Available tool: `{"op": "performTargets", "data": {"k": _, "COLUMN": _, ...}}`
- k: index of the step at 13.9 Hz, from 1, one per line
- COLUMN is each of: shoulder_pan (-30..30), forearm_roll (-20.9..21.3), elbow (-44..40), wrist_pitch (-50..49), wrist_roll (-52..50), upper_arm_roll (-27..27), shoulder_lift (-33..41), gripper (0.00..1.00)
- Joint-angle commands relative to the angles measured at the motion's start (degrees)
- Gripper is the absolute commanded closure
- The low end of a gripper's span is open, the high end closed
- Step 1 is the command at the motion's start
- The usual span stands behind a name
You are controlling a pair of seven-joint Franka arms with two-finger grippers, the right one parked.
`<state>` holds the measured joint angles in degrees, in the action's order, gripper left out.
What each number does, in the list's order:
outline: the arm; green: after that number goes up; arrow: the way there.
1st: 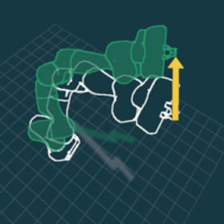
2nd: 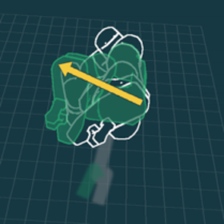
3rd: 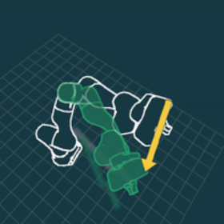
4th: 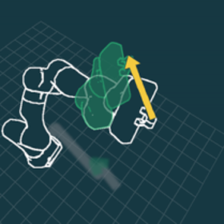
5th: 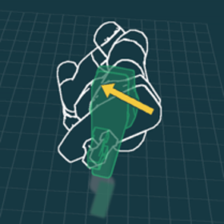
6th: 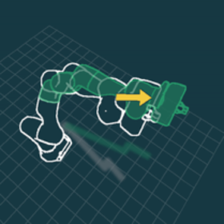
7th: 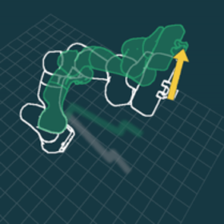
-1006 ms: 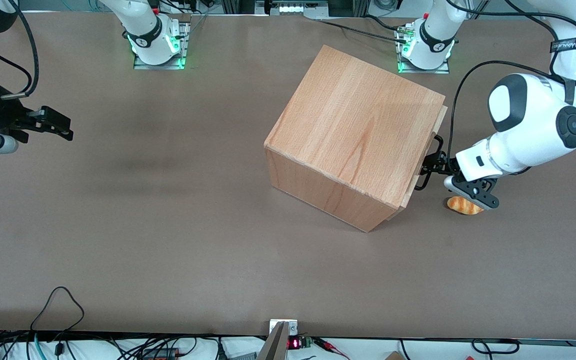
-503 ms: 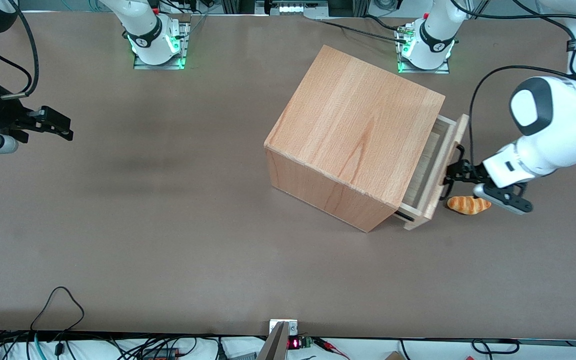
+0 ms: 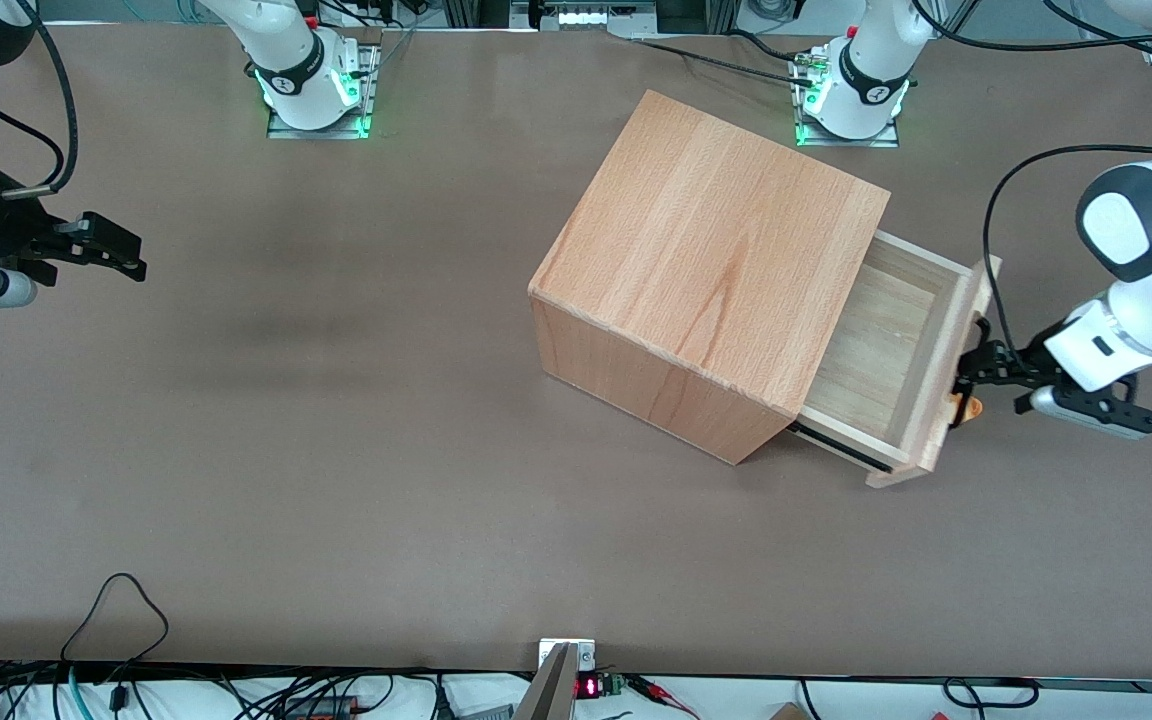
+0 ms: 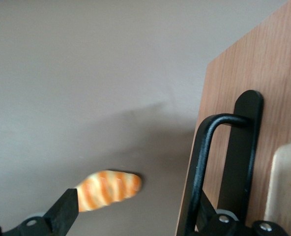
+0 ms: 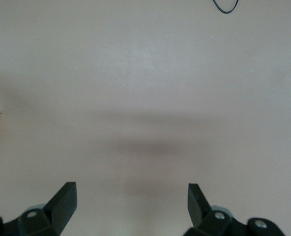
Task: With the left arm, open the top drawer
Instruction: 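Pull the handle away from the cabinet with the left gripper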
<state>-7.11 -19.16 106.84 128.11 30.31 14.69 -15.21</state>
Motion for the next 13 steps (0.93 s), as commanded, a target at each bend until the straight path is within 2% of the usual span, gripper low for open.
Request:
{"op": "performTargets", "data": {"k": 1, "shoulder_pan": 0.9, "forearm_roll": 0.3, "elbow": 0.0, "wrist_pitch": 3.9, "wrist_roll": 6.8, "upper_arm_roll": 2.4, "shoulder_lift": -3.4, "gripper": 0.00}}
{"op": "performTargets", "data": {"k": 7, "shoulder_pan": 2.1, "forearm_roll": 0.3, "elbow": -1.2, "wrist_pitch": 3.9, "wrist_roll": 8.8, "upper_arm_roll": 5.1, "shoulder_lift": -3.3, "gripper": 0.00}}
{"op": "performTargets", "data": {"k": 13, "shoulder_pan": 2.9, "forearm_roll": 0.2, "elbow": -3.9, "wrist_pitch": 2.1, "wrist_roll": 8.6, "upper_arm_roll": 5.2, "shoulder_lift": -2.1, "gripper": 0.00}}
